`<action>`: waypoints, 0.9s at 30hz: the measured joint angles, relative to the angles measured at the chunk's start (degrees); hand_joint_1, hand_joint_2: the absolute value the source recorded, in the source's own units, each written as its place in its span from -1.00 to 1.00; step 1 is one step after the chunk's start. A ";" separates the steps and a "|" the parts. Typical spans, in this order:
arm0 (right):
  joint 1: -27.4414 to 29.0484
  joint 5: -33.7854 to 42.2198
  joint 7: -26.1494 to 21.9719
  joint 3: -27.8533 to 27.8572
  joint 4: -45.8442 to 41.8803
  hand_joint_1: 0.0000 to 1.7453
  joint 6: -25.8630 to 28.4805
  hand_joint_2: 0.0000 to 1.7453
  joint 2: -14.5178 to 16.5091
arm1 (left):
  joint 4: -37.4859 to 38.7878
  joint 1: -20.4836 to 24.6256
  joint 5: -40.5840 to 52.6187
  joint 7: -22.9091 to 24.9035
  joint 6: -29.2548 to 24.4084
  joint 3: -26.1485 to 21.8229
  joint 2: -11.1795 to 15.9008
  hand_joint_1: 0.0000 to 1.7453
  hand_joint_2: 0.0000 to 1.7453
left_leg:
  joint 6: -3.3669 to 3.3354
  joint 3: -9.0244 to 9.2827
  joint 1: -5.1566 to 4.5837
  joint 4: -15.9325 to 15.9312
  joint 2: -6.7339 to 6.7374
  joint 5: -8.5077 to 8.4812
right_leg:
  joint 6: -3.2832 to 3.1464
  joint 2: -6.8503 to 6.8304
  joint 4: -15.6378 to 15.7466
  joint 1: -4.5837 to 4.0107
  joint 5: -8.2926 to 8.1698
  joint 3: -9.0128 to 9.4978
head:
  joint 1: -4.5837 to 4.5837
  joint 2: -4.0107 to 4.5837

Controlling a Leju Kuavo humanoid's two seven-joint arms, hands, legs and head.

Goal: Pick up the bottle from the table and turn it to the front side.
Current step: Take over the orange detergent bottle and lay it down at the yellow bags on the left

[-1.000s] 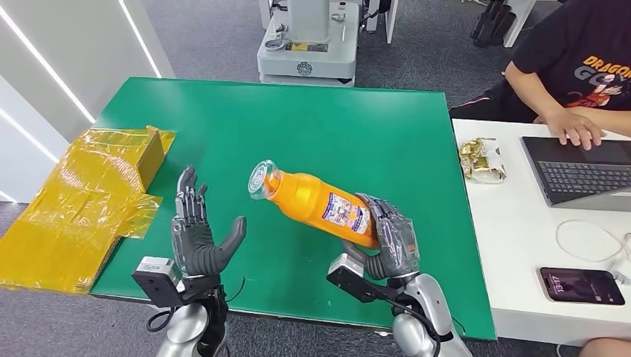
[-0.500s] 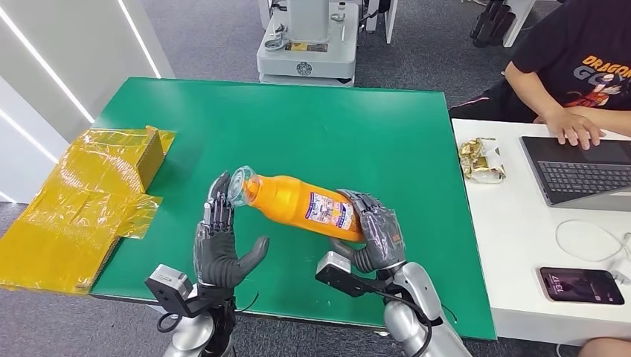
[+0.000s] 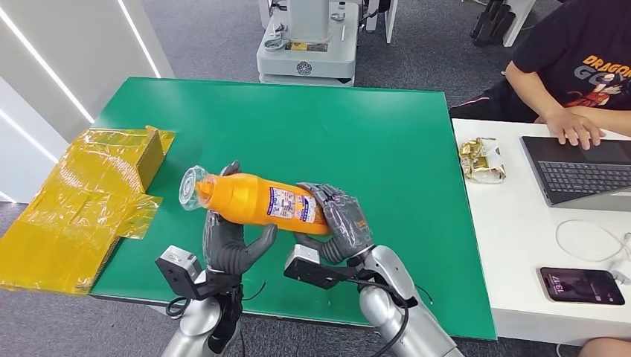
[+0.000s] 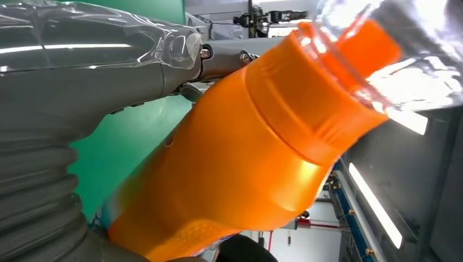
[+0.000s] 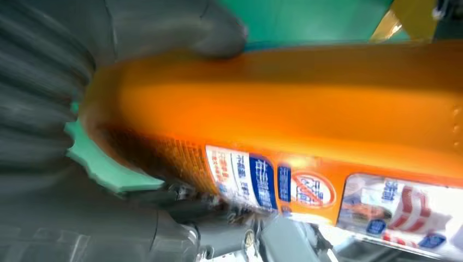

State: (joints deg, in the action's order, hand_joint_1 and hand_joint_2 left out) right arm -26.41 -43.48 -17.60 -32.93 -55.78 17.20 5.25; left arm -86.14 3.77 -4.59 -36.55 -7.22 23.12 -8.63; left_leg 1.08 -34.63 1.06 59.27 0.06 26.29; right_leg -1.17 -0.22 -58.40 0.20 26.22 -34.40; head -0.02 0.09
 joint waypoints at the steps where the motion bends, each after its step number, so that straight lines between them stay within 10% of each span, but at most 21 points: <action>1: -0.18 0.22 0.09 -0.24 0.38 1.00 -0.32 1.00 0.25 | 0.15 0.11 -0.04 0.16 0.02 0.00 -0.01 -1.00 1.00 | 0.00 0.00 0.00 0.00 0.00 0.00 | 0.00 0.00 0.00 0.00 0.00 0.00 | 0.00 0.00; 27: -1.48 1.47 3.97 -2.44 5.90 1.00 -7.53 1.00 1.77 | 1.20 0.27 1.16 0.37 1.05 -0.63 -0.51 -1.00 1.00 | 0.00 -0.01 0.00 0.00 0.00 0.00 | 0.00 0.00 0.00 0.00 0.00 0.00 | 0.00 0.00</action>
State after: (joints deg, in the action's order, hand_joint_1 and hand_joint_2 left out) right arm -27.89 -42.00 -13.63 -35.38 -49.87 9.67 7.02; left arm -84.94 4.04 -3.43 -36.18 -6.17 22.50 -9.14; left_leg 1.08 -34.64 1.06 59.27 0.06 26.30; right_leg -1.17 -0.23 -58.40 0.20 26.22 -34.40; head -0.02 0.09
